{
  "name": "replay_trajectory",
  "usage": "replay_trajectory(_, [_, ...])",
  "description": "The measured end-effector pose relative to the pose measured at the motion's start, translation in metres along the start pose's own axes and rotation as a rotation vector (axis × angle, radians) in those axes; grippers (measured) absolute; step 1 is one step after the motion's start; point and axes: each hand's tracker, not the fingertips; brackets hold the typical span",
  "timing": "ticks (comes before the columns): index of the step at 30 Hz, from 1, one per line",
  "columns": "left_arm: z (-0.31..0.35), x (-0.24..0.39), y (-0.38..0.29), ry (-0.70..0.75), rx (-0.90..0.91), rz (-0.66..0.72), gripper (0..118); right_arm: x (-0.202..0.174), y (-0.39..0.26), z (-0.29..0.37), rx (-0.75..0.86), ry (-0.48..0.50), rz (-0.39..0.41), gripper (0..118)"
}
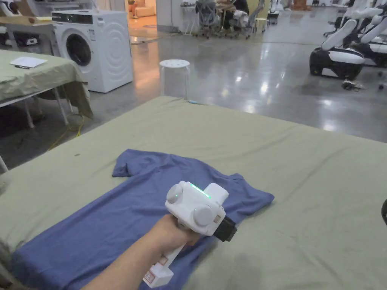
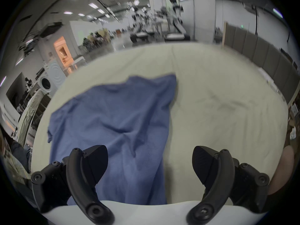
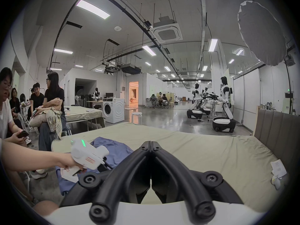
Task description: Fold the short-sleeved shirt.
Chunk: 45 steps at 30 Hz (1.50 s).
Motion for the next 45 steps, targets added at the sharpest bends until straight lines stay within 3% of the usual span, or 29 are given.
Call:
replay_trajectory(5, [-0.048,-0.009,-0.008,0.042,-0.092,0.047,105,0.007,-0.006,-0.006,-0.02,-0.013,-0.011,0])
replay_trajectory(7, [-0.048,-0.021,-0.011,-0.033,-0.088,0.174,99,0.009,-0.009,-0.007,-0.028,-0.014,-0.02,0])
replay_trajectory(9, [-0.041,-0.029,-0.011,-0.046,-0.1,0.299,72,0.009,-0.012,-0.007,-0.033,-0.012,-0.028,0])
replay_trajectory(11, [-0.029,-0.03,-0.008,-0.008,-0.052,0.245,3,0.009,-0.016,-0.006,-0.038,-0.011,-0.032,0])
replay_trajectory(13, [-0.023,-0.03,-0.006,0.151,-0.059,0.203,3,0.009,-0.017,-0.004,-0.044,0.001,-0.052,0])
replay_trajectory(15, [-0.025,-0.048,-0.011,-0.014,-0.086,0.359,3,0.009,-0.018,0.001,-0.044,0.006,-0.069,0])
replay_trajectory(17, [-0.023,-0.048,-0.015,0.036,-0.081,0.408,3,0.01,-0.017,0.006,-0.038,0.01,-0.074,0])
replay_trajectory(22, [-0.002,-0.003,0.007,0.036,0.02,0.247,3,0.025,-0.015,0.025,-0.025,-0.017,-0.078,0])
replay_trajectory(26, [0.015,0.037,0.043,-0.104,0.126,0.278,3,0.043,-0.013,0.045,-0.016,-0.065,-0.103,0])
replay_trajectory(32, [0.051,0.203,0.104,-0.314,0.2,-0.087,3,0.073,-0.005,0.099,0.014,-0.179,-0.13,0])
replay_trajectory(37, [0.083,0.377,0.085,-0.552,0.188,-0.412,3,0.096,0.003,0.152,0.042,-0.297,-0.124,0])
replay_trajectory(41, [0.08,0.47,0.051,-0.64,0.112,-0.508,3,0.108,0.003,0.185,0.05,-0.357,-0.137,0])
replay_trajectory(45, [0.064,0.501,0.028,-0.631,0.061,-0.539,3,0.114,0.001,0.2,0.05,-0.394,-0.145,0])
